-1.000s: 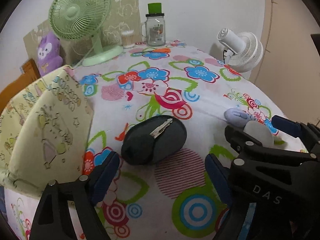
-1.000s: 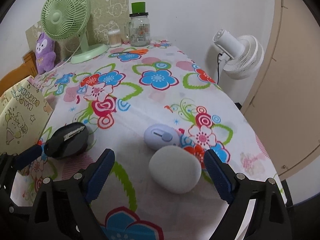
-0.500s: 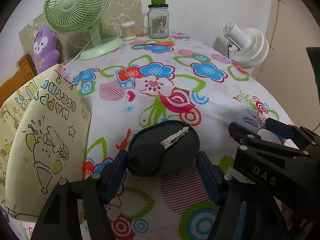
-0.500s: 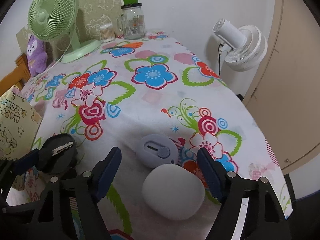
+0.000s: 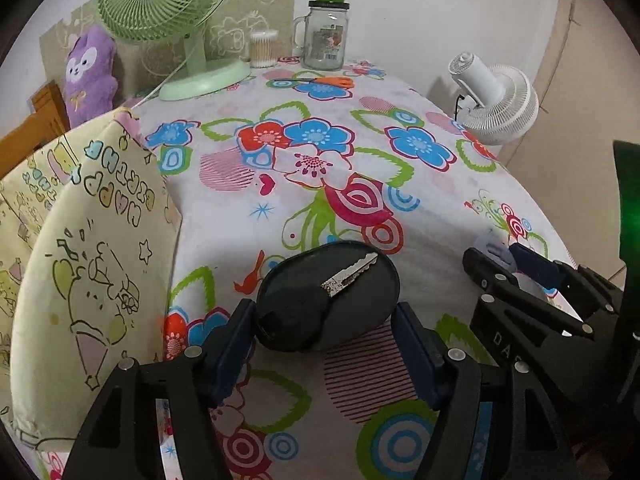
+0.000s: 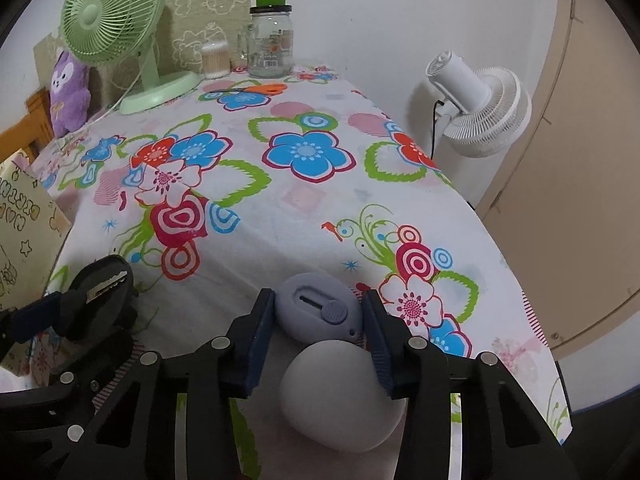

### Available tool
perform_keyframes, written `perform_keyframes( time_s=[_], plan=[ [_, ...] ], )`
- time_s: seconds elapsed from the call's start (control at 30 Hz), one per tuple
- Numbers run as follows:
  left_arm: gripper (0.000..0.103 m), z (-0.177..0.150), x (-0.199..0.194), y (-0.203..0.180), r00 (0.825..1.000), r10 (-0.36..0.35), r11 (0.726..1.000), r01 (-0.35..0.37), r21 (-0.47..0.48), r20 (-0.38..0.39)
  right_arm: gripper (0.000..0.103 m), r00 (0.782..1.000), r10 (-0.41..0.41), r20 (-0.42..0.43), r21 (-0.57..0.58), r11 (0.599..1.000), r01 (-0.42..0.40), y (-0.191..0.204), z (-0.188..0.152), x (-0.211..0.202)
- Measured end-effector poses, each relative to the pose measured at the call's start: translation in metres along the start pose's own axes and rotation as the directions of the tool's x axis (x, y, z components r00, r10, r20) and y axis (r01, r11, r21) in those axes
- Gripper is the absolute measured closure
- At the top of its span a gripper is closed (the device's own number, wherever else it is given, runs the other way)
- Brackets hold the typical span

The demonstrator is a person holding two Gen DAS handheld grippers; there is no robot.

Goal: Organize rigid objects

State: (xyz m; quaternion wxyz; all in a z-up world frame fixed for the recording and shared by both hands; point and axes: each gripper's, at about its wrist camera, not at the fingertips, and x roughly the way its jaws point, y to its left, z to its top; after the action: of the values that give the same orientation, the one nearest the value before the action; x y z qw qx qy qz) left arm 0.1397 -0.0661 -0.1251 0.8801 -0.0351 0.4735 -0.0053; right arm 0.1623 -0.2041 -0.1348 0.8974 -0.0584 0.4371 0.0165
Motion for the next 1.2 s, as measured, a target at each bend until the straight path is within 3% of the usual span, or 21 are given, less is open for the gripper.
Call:
perform_keyframes(
  time_s=[0.4, 0.53, 0.87, 1.2],
  plan=[
    [0.027, -0.001, -0.012, -0.008, 0.999, 0.023, 0.999, -0.025, 0.041, 0.033, 0.056, 1.000, 0.010, -0.012, 0.018, 1.000, -0.010, -0.007, -0.002, -0.004],
    [0.048, 0.001, -0.012, -0.003, 0.999, 0.030, 0.999, -0.031, 0.014, 0.025, 0.056, 1.000, 0.012, -0.015, 0.015, 1.000, -0.011, -0.007, -0.003, -0.004],
    [0.066, 0.000, -0.009, -0.007, 0.998, 0.057, 0.997, -0.058, 0.040, 0.031, 0.056, 1.000, 0.011, -0.022, 0.004, 1.000, -0.011, -0.002, -0.001, -0.004],
    [0.067, -0.002, -0.017, -0.006, 0.999, 0.010, 1.000, -0.011, 0.025, 0.038, 0.056, 1.000, 0.007, -0.014, -0.007, 1.000, -0.007, 0.006, -0.002, -0.014]
  ],
)
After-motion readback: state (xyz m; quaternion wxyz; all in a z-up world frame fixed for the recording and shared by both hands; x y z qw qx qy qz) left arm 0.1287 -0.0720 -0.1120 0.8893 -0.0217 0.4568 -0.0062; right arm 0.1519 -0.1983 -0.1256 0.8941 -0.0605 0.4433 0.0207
